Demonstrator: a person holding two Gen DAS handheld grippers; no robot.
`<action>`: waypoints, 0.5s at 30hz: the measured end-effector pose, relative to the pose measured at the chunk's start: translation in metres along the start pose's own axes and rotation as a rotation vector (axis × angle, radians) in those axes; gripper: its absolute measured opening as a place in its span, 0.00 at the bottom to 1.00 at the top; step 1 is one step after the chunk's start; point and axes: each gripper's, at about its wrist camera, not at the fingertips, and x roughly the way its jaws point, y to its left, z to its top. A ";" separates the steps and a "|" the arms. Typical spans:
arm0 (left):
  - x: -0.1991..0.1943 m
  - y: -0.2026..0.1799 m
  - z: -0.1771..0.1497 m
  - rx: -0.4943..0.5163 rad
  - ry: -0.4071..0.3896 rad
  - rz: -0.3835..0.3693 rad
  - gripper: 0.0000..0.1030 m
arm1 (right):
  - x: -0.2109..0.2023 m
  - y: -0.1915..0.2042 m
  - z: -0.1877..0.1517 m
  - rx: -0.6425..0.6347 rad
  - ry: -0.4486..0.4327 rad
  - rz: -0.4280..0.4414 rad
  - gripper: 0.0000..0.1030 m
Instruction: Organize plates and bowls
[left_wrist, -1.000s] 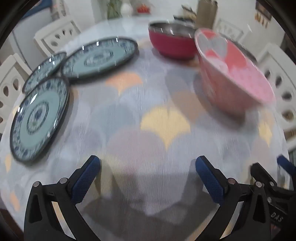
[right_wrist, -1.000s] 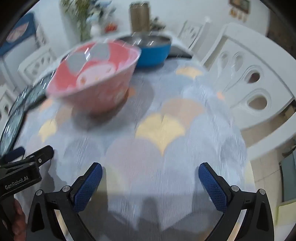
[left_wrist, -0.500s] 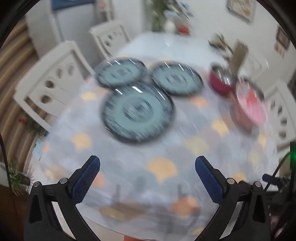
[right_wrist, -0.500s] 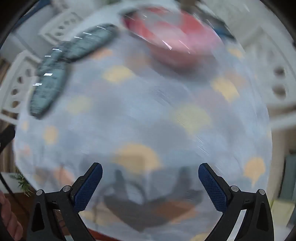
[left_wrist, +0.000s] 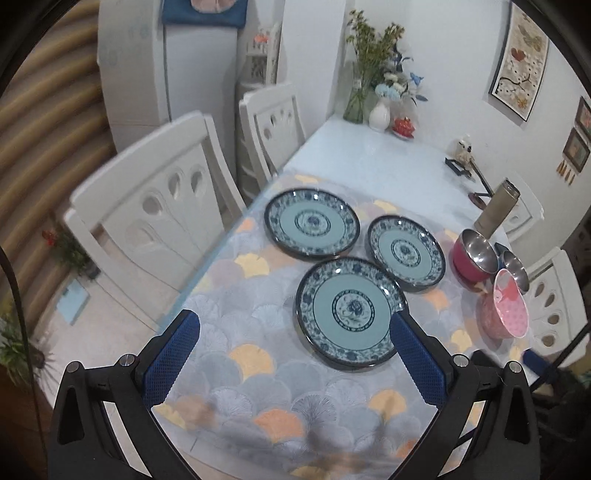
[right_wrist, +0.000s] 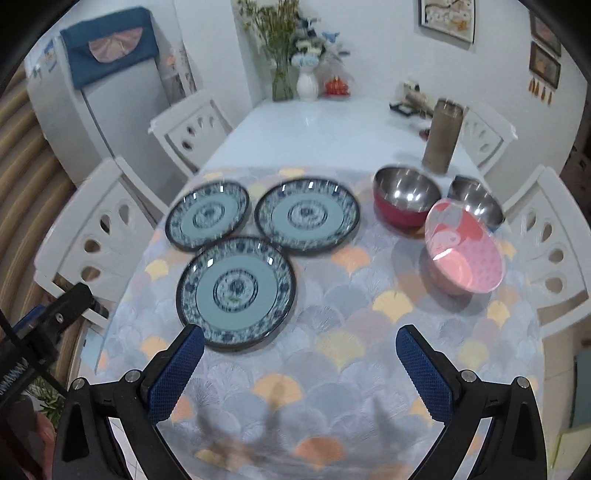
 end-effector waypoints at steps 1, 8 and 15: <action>0.007 0.005 0.003 -0.002 0.013 -0.025 0.99 | 0.006 -0.001 -0.003 0.004 0.012 -0.002 1.00; 0.029 0.020 0.008 0.035 0.037 -0.074 0.99 | 0.021 -0.004 -0.009 0.116 0.039 -0.082 1.00; 0.041 0.016 0.012 0.071 0.081 -0.131 0.99 | 0.020 0.004 -0.012 0.136 0.041 -0.120 1.00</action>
